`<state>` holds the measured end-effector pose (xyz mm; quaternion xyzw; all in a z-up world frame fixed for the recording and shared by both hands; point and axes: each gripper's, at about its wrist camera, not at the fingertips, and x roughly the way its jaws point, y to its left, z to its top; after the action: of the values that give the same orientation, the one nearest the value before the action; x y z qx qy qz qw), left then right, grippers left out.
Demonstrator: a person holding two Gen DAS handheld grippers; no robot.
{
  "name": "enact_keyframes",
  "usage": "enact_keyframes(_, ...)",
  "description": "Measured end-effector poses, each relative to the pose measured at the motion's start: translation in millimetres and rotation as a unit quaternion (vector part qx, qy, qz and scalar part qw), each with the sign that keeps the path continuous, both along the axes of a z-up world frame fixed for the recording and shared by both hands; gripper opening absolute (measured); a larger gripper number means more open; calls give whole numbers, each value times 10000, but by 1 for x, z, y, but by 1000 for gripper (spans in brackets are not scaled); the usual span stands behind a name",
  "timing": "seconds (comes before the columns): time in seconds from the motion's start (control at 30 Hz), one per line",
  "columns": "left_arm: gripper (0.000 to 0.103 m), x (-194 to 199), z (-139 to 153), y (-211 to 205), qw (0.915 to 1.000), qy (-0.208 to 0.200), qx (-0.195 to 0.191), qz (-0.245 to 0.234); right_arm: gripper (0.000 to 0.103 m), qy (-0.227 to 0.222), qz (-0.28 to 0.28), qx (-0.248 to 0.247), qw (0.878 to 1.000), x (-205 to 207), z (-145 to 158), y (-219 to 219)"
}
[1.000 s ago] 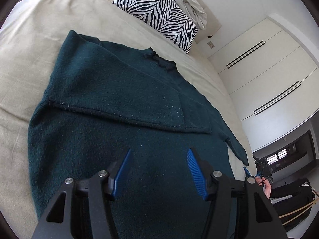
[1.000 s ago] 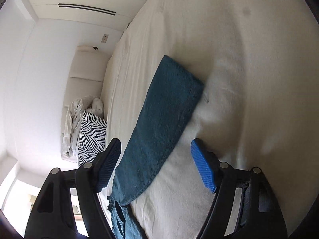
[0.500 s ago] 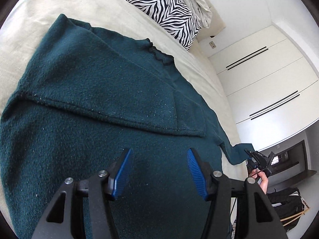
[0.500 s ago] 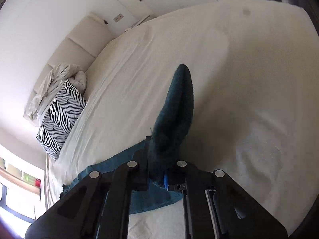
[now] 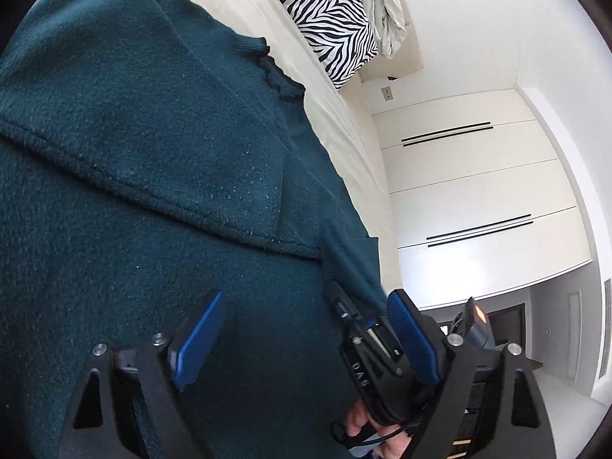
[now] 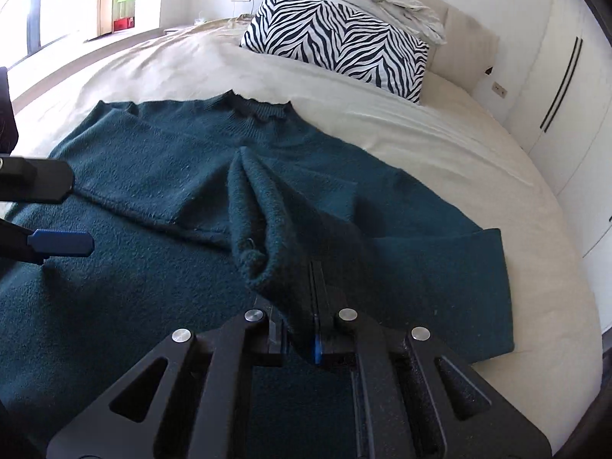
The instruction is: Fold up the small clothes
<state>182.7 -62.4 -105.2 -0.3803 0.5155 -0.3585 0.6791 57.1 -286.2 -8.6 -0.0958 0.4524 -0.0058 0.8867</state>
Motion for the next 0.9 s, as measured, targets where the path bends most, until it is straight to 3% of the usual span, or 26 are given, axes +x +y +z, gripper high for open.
enact_keyframes(0.07, 91, 2, -3, -9, 9999, 133, -68, -39, 21, -61, 85, 121, 9999, -20, -9, 2)
enact_keyframes(0.1, 91, 4, -4, -15, 9998, 180, -88, -75, 33, -152, 188, 179, 9995, -25, -10, -3)
enact_keyframes(0.13, 91, 5, -4, -21, 9997, 204, -97, -104, 44, -147, 283, 311, 9990, -28, -10, -1)
enact_keyframes(0.17, 91, 6, -4, -28, 9996, 212, -99, -146, 71, -115, 315, 439, 9985, -35, -9, -4)
enact_keyframes(0.2, 91, 7, -3, -35, 9995, 223, -98, -201, 80, -143, 318, 530, 9980, -41, -7, -4)
enact_keyframes(0.3, 89, 11, -4, -58, 9989, 261, -12, -384, 80, -165, 263, 801, 9963, -53, -2, -12)
enact_keyframes(0.37, 76, 14, -8, -72, 9981, 313, 151, -503, 80, -12, 13, 1351, 9908, -62, 1, -31)
enact_keyframes(0.47, 38, 17, -14, -87, 9966, 372, 345, -656, 80, 24, -495, 2549, 9657, -76, 4, -69)
enact_keyframes(0.5, 19, 17, -14, -90, 9958, 363, 445, -707, 80, 15, -646, 2844, 9565, -81, 4, -81)
enact_keyframes(0.53, 8, 17, -13, -92, 9953, 319, 538, -736, 80, -6, -742, 3073, 9487, -85, 3, -91)
enact_keyframes(0.6, 8, 15, -4, -92, 9946, 123, 733, -725, 80, -56, -909, 3550, 9304, -91, 1, -111)
enact_keyframes(0.67, 8, 14, 13, -90, 9934, -149, 882, -722, 80, -74, -1162, 4131, 9032, -95, -5, -132)
enact_keyframes(0.77, 8, 13, 51, -87, 9873, -790, 1149, -761, 80, -18, -1576, 4703, 8683, -97, -21, -156)
enact_keyframes(0.83, 8, 11, 80, -85, 9801, -1254, 1332, -765, 80, -28, -1665, 4886, 8565, -101, -28, -165)
enact_keyframes(0.9, 8, 12, 104, -80, 9722, -1653, 1493, -721, 80, -54, -1675, 4890, 8561, -99, -31, -163)
